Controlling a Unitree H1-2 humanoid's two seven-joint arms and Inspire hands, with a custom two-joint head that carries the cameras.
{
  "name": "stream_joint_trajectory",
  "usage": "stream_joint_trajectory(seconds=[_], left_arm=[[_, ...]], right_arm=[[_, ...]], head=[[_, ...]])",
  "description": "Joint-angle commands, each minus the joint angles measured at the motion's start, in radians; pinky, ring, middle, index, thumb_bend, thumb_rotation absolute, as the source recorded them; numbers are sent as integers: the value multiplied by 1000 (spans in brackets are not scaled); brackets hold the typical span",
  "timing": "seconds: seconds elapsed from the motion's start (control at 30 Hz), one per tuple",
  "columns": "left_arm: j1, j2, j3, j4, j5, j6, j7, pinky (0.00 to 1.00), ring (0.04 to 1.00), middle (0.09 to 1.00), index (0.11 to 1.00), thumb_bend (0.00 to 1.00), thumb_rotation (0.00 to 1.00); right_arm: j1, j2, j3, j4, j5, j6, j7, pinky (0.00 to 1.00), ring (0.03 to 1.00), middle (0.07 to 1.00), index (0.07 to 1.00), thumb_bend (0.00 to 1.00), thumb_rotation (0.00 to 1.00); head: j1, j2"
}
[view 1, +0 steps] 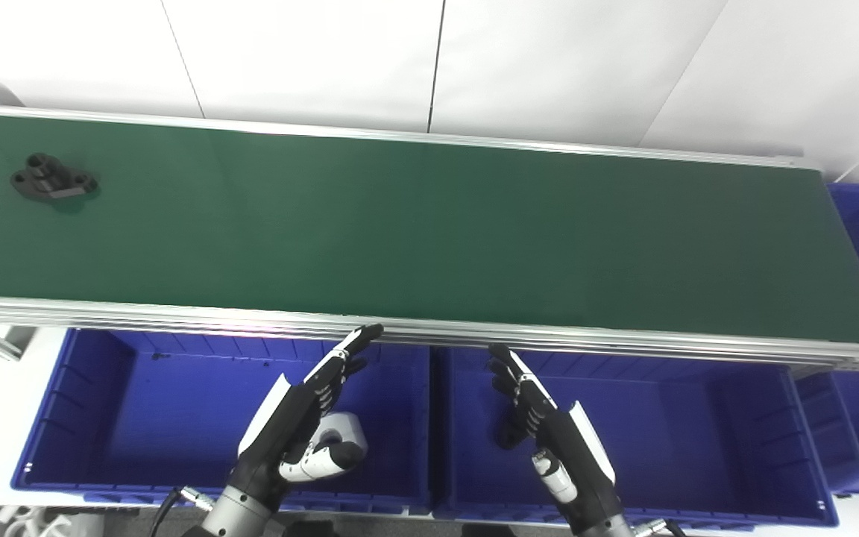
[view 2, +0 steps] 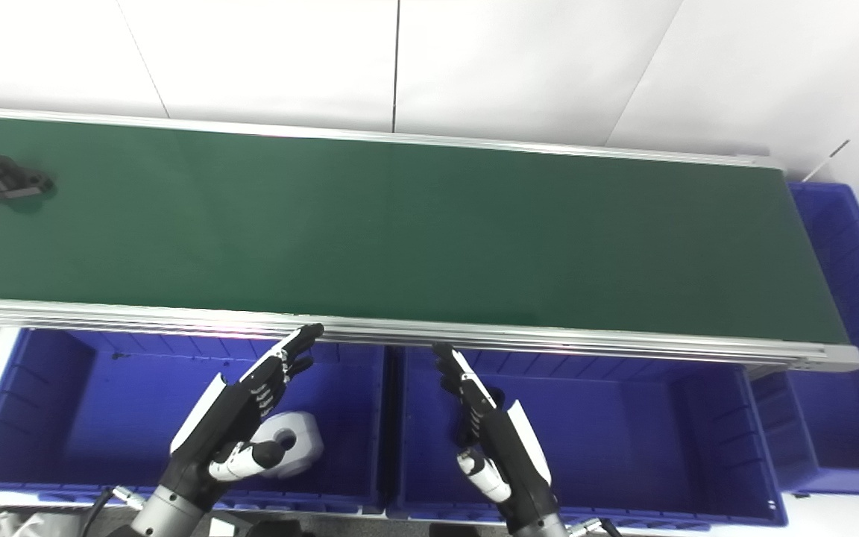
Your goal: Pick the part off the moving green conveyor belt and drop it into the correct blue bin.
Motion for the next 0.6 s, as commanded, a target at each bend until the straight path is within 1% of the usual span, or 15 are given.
stream_joint_trajectory(seconds=[0.0,0.17,0.3,0.57], left_arm=[[-2,2,-2,-26,-14,-20,-2,949,990,985,915,980,768],[-2,1,-2,-25,-9,-24,0,939,986,983,916,977,770],[-1,4,-3,-32,-7,-10,-3,960,998,990,918,981,771],[-5,3,-4,-26,-13,-22,-4,941,986,984,917,979,763]], right_arm=[[4,2,-1,-25,6,-61,-6,933,959,991,951,953,988],[4,2,-2,-26,2,-61,-8,935,960,992,951,952,988],[5,2,-1,-27,5,-61,-7,931,959,990,948,945,983],[5,0,-2,-30,8,-60,-3,942,965,990,950,950,982]], head=[[1,0],[1,0],[-3,3],[-2,11]])
